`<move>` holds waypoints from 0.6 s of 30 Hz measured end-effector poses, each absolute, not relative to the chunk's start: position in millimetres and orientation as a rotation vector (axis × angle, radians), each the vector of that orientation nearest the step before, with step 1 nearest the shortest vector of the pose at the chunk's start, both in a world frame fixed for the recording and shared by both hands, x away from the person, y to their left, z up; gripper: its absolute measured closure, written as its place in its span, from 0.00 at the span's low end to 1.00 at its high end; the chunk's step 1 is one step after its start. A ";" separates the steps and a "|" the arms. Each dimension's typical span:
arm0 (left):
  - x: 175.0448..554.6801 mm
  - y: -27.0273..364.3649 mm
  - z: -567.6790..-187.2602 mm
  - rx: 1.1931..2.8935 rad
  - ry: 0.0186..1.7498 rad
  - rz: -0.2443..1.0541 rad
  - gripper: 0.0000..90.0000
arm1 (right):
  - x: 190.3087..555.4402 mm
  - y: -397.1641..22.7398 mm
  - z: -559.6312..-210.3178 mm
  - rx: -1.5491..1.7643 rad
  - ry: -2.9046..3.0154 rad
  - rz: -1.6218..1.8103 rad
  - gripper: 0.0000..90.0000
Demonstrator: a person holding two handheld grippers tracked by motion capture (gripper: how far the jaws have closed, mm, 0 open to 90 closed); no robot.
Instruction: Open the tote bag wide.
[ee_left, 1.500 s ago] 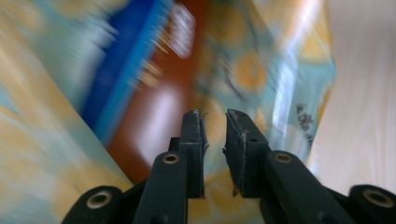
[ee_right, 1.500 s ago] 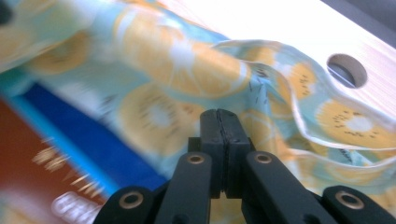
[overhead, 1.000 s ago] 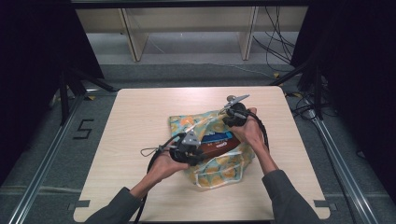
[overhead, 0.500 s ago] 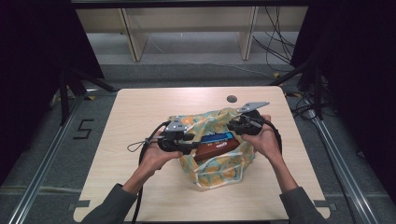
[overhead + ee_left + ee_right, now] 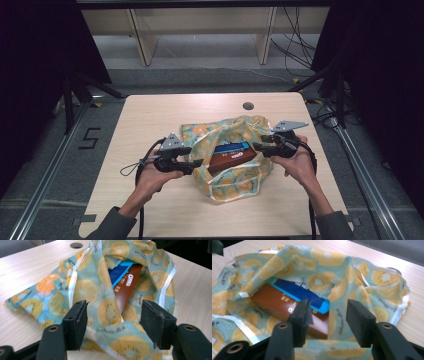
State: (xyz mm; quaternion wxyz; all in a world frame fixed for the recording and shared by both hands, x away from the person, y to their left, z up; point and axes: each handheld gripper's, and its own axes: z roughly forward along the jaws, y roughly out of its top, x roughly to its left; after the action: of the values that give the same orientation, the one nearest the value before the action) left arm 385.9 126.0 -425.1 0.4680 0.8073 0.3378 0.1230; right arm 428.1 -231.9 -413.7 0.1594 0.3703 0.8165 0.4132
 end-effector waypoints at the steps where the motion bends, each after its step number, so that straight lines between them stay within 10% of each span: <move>1: 383.5 127.4 -426.2 1.981 0.831 0.313 0.41 | 426.3 -233.5 -415.0 1.051 2.336 1.167 0.56; 18: 345.7 150.4 -443.3 1.963 0.886 0.305 0.31 | 391.0 -249.8 -433.2 1.082 2.309 1.163 0.47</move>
State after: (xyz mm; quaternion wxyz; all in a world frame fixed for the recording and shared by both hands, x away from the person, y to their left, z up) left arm 345.7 150.4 -443.3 0.4647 0.7990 0.3609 0.1240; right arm 391.0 -249.8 -433.2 0.1688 0.3807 0.8120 0.4089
